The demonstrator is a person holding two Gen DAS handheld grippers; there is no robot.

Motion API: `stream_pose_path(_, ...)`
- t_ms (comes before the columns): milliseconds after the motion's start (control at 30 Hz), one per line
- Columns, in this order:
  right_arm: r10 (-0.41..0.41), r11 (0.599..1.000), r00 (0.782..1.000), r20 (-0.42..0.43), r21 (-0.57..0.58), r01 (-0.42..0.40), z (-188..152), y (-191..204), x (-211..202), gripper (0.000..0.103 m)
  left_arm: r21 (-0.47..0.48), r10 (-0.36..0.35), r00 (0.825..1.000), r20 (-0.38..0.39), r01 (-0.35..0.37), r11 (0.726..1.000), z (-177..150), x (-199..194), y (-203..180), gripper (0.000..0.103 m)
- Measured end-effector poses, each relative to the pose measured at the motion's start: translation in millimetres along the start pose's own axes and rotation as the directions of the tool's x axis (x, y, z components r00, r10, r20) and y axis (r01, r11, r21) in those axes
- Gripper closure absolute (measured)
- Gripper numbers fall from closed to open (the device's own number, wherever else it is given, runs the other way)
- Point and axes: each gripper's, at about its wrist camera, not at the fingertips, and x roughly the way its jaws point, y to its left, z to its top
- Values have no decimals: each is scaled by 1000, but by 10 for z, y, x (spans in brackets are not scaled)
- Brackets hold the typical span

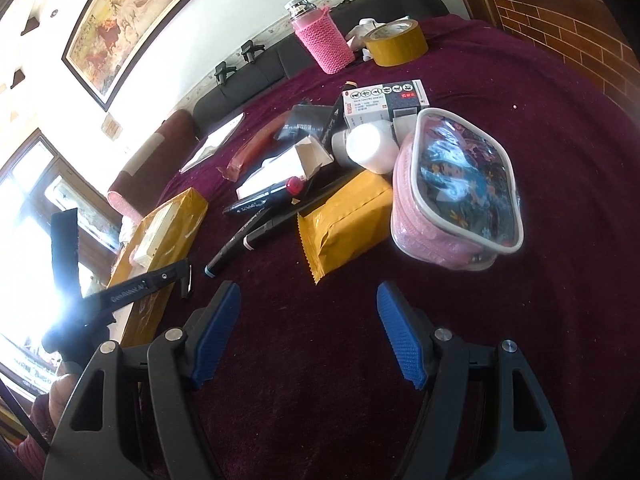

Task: Organize objects
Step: 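Withdraw both open tools from the tray back toward the remaining items, then grasp the red-capped black marker with the right tool while the left tool grasps a small black pen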

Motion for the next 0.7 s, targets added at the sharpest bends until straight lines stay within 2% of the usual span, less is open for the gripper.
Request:
stream_pose_path(100, 0, 1000, 1000, 1, 25, 0, 8, -41, -1, 33, 107, 117, 992, 46, -121, 987, -112, 54, -182, 79)
stream_pose_path(167, -9, 999, 1000, -1, 37, 9, 15, -61, 5, 33, 122, 111, 991, 71, -119, 985, -150, 29, -177, 82)
stream_pose_path(200, -13, 999, 1000, -4, 42, 13, 16, -68, 12, 33, 112, 94, 993, 76, -102, 988, -157, -5, -146, 89)
stream_pose_path(267, -23, 998, 1000, -12, 51, 24, 19, -85, 30, 33, 84, 18, 998, 61, -23, 996, -147, -78, -80, 102)
stream_pose_path(367, -51, 997, 999, -18, 50, 52, 22, -85, 56, 33, 96, -32, 994, 101, 22, 995, -191, -275, -74, 103)
stream_pose_path(433, -70, 997, 997, -21, 37, 71, 20, -60, 70, 33, 77, -95, 989, 117, 87, 993, -232, -414, -30, 103)
stream_pose_path(567, -92, 995, 995, -37, -35, 91, 38, 83, 6, 33, 26, -244, 957, 154, 243, 970, -336, -773, 184, 103)
stream_pose_path(700, -94, 991, 995, -32, -98, 90, 299, 288, -93, 33, 34, -307, 925, 223, 307, 951, -498, -1147, 445, 103)
